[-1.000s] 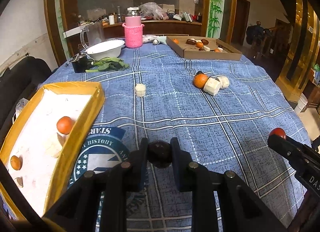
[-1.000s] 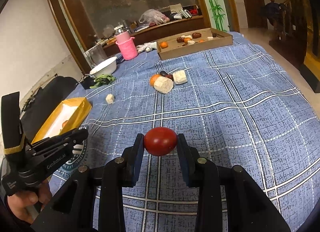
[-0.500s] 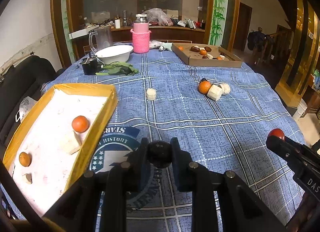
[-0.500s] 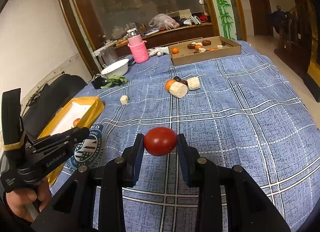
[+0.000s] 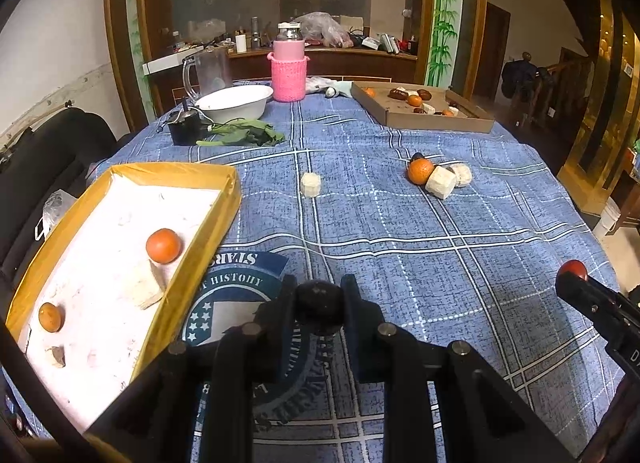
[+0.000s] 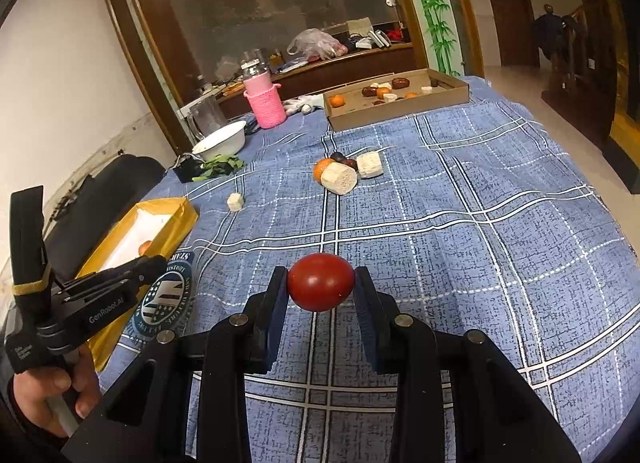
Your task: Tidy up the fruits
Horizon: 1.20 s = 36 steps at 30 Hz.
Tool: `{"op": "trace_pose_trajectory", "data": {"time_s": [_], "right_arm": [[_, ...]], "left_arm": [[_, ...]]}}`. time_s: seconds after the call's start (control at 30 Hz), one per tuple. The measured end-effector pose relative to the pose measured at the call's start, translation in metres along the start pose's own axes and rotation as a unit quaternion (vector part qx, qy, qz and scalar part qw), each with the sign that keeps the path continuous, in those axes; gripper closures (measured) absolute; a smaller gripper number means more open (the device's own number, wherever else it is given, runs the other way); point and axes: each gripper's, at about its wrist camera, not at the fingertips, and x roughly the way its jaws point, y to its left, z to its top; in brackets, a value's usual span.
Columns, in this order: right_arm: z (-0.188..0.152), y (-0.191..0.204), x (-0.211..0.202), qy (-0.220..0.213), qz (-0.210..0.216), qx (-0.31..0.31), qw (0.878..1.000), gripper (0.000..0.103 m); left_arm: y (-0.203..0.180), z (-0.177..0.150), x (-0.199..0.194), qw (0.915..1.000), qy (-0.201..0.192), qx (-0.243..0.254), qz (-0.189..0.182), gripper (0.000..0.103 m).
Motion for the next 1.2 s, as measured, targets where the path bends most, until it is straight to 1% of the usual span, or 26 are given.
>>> {"op": "trace_pose_trajectory", "data": {"time_s": [0.27,0.53,0.6,0.77,0.83,1.2], "right_arm": [[0.001,0.0,0.01,0.009,0.009,-0.002,1.0,0.071],[0.0,0.014,0.02,0.015,0.015,-0.012,1.0,0.071],[0.0,0.017,0.019,0.014,0.017,-0.014,1.0,0.071],[0.002,0.02,0.015,0.013,0.011,-0.02,1.0,0.071],[0.002,0.02,0.012,0.007,0.014,-0.016,1.0,0.071],[0.003,0.032,0.017,0.011,0.032,-0.026,0.999,0.071]], "left_arm": [[0.004,0.003,0.006,1.0,0.005,-0.003,0.005,0.079],[0.017,0.006,0.002,0.9999,-0.002,-0.012,0.009,0.079],[0.018,0.005,0.002,0.9999,-0.001,-0.01,0.012,0.079],[0.02,0.004,0.002,0.9999,-0.001,-0.015,0.003,0.079],[0.02,0.003,0.002,0.9999,-0.001,-0.011,0.005,0.079],[0.032,0.005,-0.006,0.9997,-0.005,-0.021,0.013,0.079]]}}
